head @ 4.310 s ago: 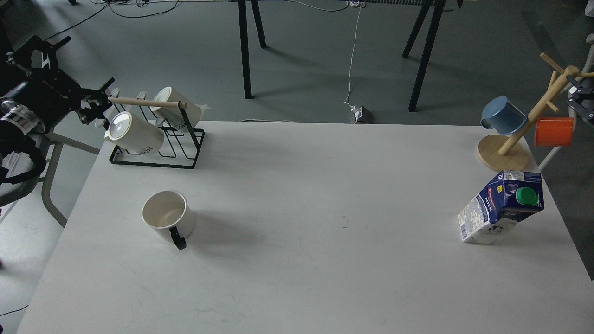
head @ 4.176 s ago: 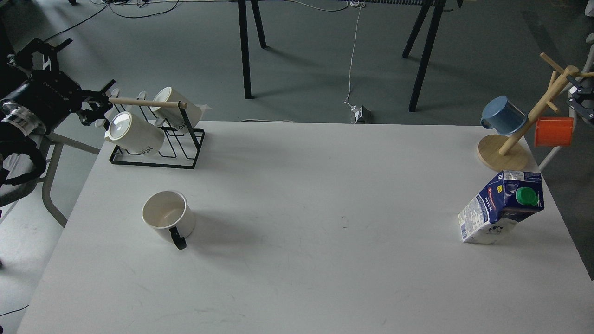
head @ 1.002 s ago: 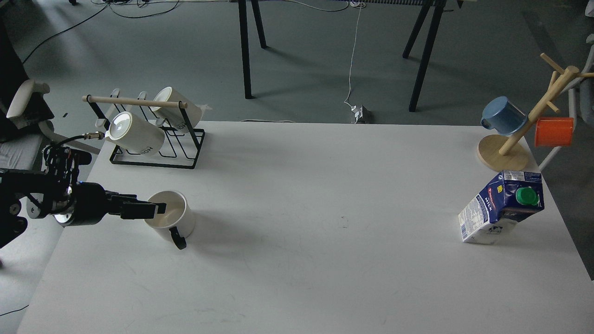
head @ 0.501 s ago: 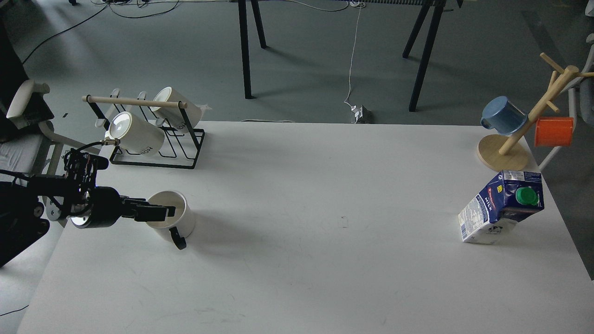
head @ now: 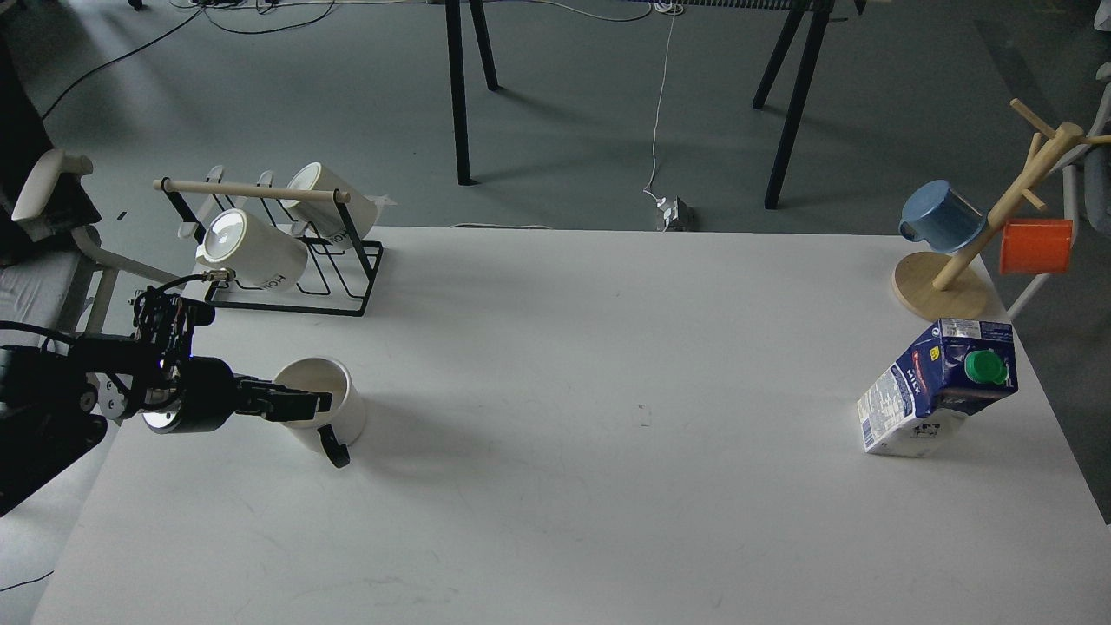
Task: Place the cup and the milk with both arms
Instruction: 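Lower the left gripper to the white mug and grasp its rim, then lift the white mug with the left gripper and carry it toward table center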
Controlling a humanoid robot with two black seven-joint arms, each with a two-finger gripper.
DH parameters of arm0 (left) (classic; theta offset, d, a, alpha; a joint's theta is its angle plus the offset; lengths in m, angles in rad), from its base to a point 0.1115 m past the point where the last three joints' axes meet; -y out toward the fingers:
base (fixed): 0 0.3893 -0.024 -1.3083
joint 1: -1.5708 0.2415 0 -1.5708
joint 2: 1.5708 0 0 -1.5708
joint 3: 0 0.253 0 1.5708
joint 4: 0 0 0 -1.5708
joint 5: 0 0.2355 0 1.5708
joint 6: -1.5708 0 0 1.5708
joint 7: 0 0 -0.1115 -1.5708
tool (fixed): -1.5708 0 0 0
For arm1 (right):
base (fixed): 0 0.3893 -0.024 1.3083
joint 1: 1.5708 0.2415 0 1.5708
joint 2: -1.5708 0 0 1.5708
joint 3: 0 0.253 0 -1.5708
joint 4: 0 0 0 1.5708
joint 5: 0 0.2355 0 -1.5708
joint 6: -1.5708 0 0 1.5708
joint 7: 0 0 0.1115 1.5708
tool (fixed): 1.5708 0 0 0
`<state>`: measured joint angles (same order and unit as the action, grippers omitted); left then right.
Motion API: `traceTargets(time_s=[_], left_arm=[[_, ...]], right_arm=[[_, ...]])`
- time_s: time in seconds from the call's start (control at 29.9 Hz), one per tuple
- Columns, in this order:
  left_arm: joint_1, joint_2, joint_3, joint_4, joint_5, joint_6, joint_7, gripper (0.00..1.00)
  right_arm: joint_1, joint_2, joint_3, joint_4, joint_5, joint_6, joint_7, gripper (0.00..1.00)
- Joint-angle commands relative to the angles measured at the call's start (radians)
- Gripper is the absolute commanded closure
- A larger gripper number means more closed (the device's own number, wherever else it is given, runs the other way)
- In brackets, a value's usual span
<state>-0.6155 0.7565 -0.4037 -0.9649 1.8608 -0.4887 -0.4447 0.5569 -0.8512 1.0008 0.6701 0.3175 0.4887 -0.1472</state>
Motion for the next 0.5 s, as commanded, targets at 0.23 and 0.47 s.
traceTargets(time_s=[0.23,0.47], left_arm=[[-0.001,0.001,0.0,-0.001,0.011,0.015,-0.003,0.38],[0.002,0.001,0.002,-0.008,0.012,0.016,0.003,0.74]], right_arm=[[-0.006,-0.003,0.002,0.0,0.002,0.0,0.001,0.01],[-0.02,-0.003,0.002,0.003,0.003,0.0,0.001,0.01]])
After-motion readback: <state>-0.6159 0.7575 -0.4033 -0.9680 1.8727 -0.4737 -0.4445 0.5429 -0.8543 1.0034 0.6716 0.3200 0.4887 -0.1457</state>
